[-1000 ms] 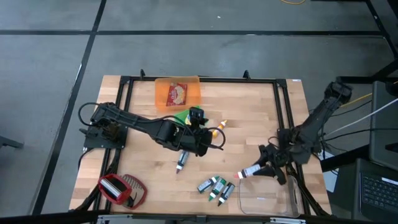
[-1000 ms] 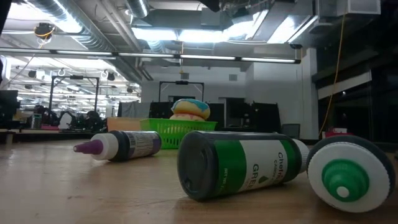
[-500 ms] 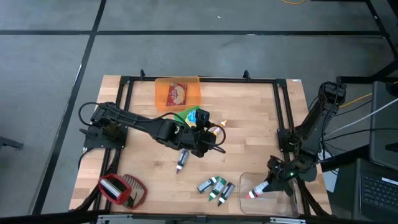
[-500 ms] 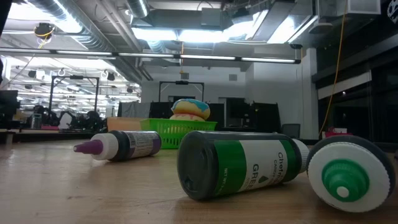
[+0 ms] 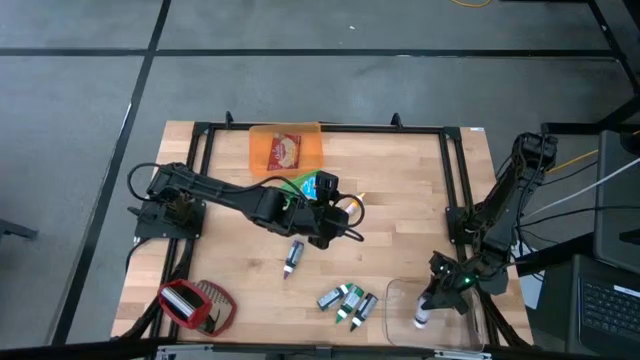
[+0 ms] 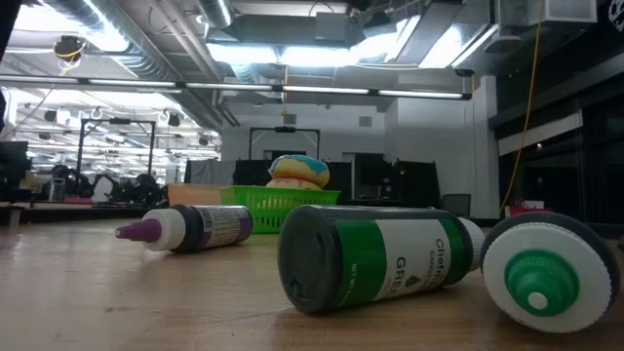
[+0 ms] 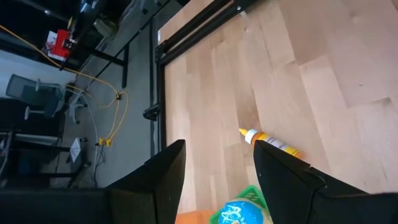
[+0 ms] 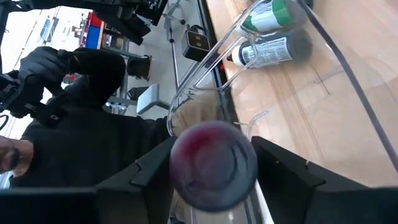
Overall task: Pick & Place Food Item
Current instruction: Put the pink food coloring into the transparent bin, then put the yellow food coloring into the transparent bin
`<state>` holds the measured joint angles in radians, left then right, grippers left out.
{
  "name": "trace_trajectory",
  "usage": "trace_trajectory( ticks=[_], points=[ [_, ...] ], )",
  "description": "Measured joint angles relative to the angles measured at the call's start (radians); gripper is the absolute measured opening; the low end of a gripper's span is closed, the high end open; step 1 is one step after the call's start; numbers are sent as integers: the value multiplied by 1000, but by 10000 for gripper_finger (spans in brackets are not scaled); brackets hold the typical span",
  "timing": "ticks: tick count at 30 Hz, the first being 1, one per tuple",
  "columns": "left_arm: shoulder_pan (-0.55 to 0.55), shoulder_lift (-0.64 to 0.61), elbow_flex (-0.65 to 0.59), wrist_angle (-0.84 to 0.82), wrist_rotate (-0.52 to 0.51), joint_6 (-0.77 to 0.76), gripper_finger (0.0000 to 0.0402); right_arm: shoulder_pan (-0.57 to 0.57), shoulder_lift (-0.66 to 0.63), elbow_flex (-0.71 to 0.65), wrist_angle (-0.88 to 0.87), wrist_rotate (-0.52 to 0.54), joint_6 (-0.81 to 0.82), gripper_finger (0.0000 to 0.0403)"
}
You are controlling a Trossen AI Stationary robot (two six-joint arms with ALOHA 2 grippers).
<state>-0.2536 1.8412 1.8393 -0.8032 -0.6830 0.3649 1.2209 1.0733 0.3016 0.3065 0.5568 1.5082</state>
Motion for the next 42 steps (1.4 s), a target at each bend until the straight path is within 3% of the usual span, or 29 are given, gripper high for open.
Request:
trace_trajectory(
  ticks=[15,27,35,42],
  points=[
    [29,0,0,0,47,6,184,-18,0,0,0,-3,4,219],
    [33,1,0,0,50,28,184,-110,0,0,-14,-159,23,270],
    [48,1,0,0,50,37,184,-160,-37,0,5,-157,-159,257],
    [54,1,0,6,54,40,184,-186,-184,0,18,-122,-346,252]
  ],
)
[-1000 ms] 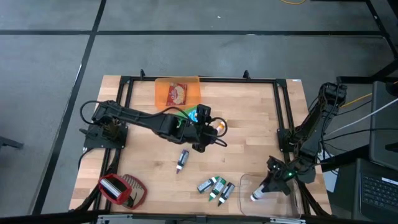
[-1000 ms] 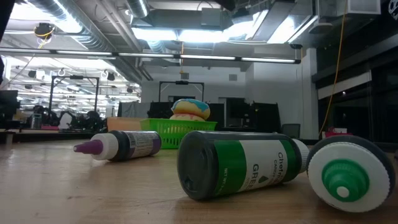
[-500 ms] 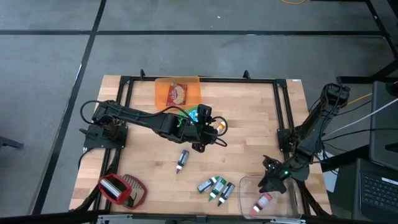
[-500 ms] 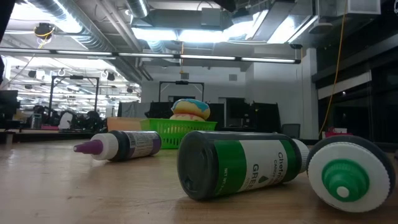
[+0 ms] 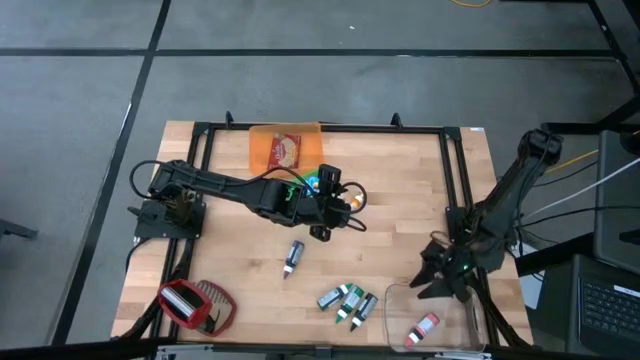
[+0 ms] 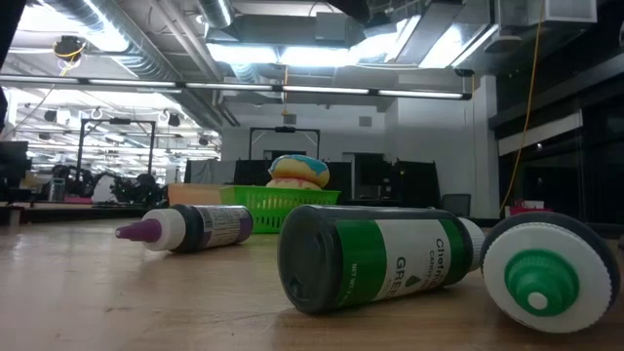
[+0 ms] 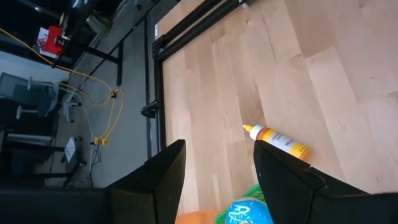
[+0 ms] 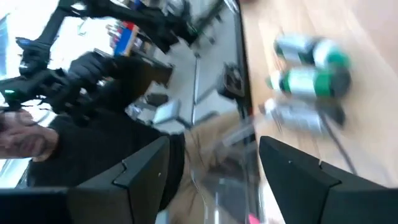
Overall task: Pick & Place Food Item
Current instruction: Put the yellow food coloring into the transparent bin
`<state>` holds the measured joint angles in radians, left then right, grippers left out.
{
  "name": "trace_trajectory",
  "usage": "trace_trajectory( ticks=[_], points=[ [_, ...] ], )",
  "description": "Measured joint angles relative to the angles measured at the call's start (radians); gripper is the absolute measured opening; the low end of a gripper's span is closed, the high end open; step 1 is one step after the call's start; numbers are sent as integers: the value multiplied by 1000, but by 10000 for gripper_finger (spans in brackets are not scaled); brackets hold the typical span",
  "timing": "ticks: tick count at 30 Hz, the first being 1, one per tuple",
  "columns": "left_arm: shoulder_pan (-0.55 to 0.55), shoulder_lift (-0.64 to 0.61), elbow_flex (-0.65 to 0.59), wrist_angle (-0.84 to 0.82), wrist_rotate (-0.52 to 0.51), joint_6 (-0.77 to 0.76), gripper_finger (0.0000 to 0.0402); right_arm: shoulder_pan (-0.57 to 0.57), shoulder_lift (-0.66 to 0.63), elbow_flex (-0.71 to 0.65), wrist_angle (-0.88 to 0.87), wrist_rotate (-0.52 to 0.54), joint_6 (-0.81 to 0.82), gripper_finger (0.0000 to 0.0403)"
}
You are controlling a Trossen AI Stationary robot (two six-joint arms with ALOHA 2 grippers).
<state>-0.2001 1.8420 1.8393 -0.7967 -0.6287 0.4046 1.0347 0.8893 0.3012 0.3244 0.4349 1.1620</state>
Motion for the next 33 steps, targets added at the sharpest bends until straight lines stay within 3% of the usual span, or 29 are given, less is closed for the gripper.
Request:
trace_trajectory(
  ticks=[4,7,12,14,16,22,29,33],
  points=[
    [0,0,0,16,6,2,184,-32,-91,0,-3,53,-236,252],
    [4,0,0,16,44,-1,184,-62,-147,0,-4,147,-515,252],
    [21,0,0,15,120,-65,184,-121,-183,0,21,510,-978,252],
    [34,9,0,17,127,-101,184,-155,-188,0,75,655,-1084,252],
    [51,19,-1,-11,128,-148,184,-198,-190,0,146,736,-1170,252],
    [134,118,-1,-25,304,-307,184,-309,-192,0,343,747,-1360,252],
    [158,242,-2,33,207,-318,185,-391,-183,0,390,771,-1462,251],
    [158,272,-2,64,215,-356,185,-414,-172,0,380,884,-1485,251]
  ],
)
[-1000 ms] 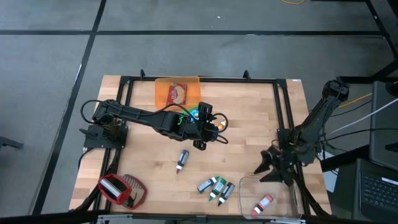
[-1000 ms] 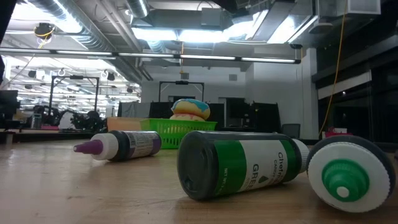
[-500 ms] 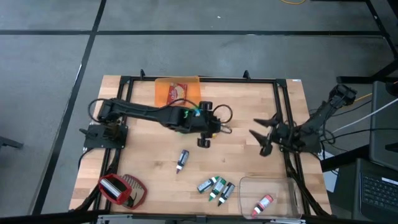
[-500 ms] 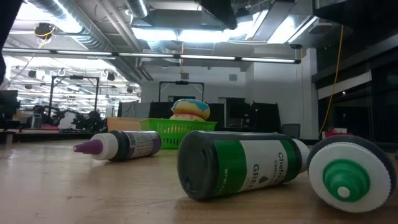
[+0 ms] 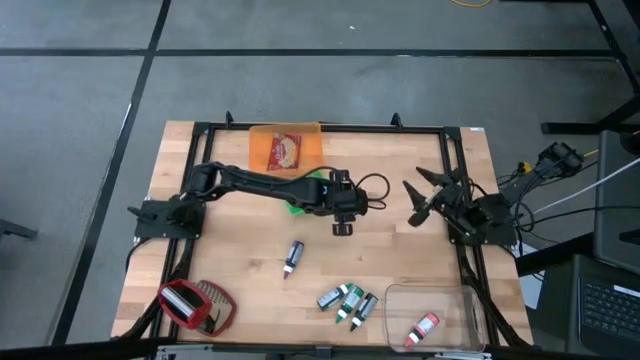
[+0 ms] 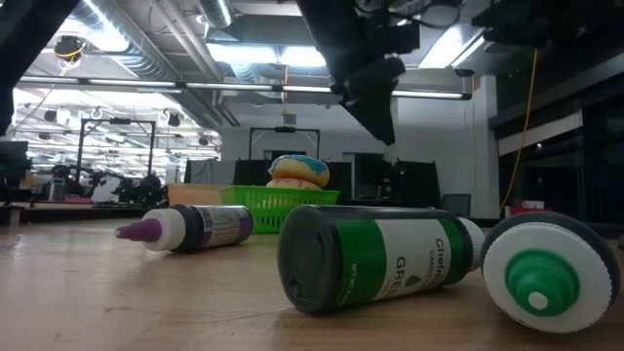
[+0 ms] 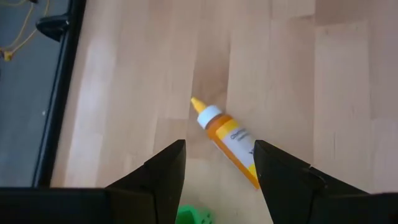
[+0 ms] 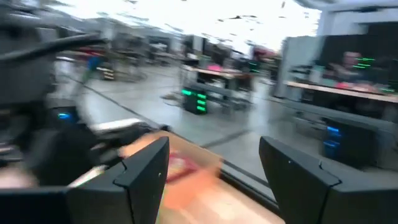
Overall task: Pick & Place Food Item
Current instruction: Put the yellow food coloring into the transparent bin
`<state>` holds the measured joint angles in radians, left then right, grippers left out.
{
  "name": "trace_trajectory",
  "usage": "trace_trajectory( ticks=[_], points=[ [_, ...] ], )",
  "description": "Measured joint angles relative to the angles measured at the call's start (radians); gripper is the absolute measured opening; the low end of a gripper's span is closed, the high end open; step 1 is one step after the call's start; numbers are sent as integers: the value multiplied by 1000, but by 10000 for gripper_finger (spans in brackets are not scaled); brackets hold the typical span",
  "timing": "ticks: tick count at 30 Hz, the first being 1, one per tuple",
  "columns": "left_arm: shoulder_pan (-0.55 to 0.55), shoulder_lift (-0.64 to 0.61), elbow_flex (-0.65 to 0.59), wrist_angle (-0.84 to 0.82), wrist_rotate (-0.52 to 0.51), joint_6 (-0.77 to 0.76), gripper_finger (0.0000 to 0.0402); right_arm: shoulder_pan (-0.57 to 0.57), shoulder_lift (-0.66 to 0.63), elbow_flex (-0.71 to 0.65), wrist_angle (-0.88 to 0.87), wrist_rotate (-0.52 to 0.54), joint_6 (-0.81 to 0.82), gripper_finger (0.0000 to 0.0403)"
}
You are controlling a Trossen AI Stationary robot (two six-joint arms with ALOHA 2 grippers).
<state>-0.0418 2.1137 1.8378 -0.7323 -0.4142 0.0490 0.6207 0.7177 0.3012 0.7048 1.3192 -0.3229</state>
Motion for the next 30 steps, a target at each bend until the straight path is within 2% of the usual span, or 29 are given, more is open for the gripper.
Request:
trace_trajectory(
  ticks=[2,6,8,13,19,23,30],
  points=[
    [3,15,0,-1,-14,-8,185,2,0,0,-6,-6,-10,251],
    [22,37,0,7,0,-12,185,20,-6,0,-2,-170,-29,251],
    [33,52,0,8,10,-12,185,39,-20,0,3,-214,-37,251],
    [58,81,1,16,57,-25,185,113,-72,0,9,-163,-79,251],
    [78,108,1,29,130,-124,185,196,-109,0,26,-123,-120,251],
    [87,122,1,44,219,-196,185,221,-111,0,63,-123,-155,251],
    [92,162,3,120,244,-257,185,226,-112,0,69,-123,-163,251]
  ],
)
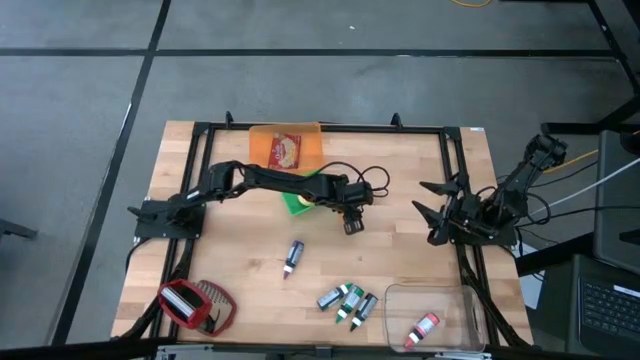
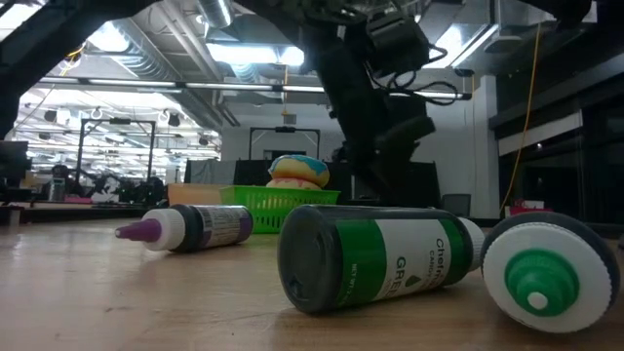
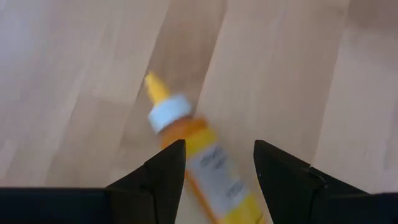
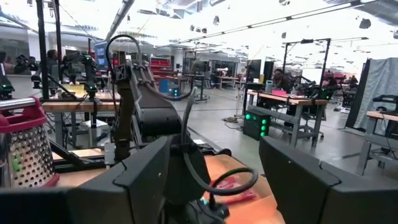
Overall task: Pick & Place Food Item
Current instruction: Put the yellow food coloring into the transparent bin
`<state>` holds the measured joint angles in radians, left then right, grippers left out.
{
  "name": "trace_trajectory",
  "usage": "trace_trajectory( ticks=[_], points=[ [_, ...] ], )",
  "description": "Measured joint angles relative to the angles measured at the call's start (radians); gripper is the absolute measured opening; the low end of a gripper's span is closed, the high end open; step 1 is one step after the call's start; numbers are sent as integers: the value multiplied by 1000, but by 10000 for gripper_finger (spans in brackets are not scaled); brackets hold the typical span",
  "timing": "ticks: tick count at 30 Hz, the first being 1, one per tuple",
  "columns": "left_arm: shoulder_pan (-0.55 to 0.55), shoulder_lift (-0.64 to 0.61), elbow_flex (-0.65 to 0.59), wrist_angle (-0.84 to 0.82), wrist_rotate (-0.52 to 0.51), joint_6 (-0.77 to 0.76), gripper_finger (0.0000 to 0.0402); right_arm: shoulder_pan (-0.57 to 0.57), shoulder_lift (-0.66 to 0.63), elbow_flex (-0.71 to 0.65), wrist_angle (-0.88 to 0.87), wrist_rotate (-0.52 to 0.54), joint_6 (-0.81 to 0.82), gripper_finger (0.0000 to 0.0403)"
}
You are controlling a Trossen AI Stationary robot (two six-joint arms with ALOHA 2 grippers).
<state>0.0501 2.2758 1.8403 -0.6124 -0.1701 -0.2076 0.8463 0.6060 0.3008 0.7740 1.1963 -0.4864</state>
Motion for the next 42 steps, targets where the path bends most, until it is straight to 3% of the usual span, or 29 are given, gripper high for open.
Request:
trace_trajectory(
  ticks=[13,17,25,31,37,42],
  points=[
    [28,74,0,17,-8,-62,185,0,0,0,0,-35,9,252],
    [27,72,-1,15,-10,-12,181,0,0,0,0,-34,11,252],
    [9,66,-1,18,-12,82,92,0,0,0,1,-34,6,252],
    [-11,66,-1,78,67,141,89,0,0,0,0,-59,-1,252],
    [-41,9,-2,115,106,187,88,14,-2,0,32,-53,-53,252],
    [-66,-78,-2,128,130,247,87,114,-3,0,17,-68,-85,252]
  ],
)
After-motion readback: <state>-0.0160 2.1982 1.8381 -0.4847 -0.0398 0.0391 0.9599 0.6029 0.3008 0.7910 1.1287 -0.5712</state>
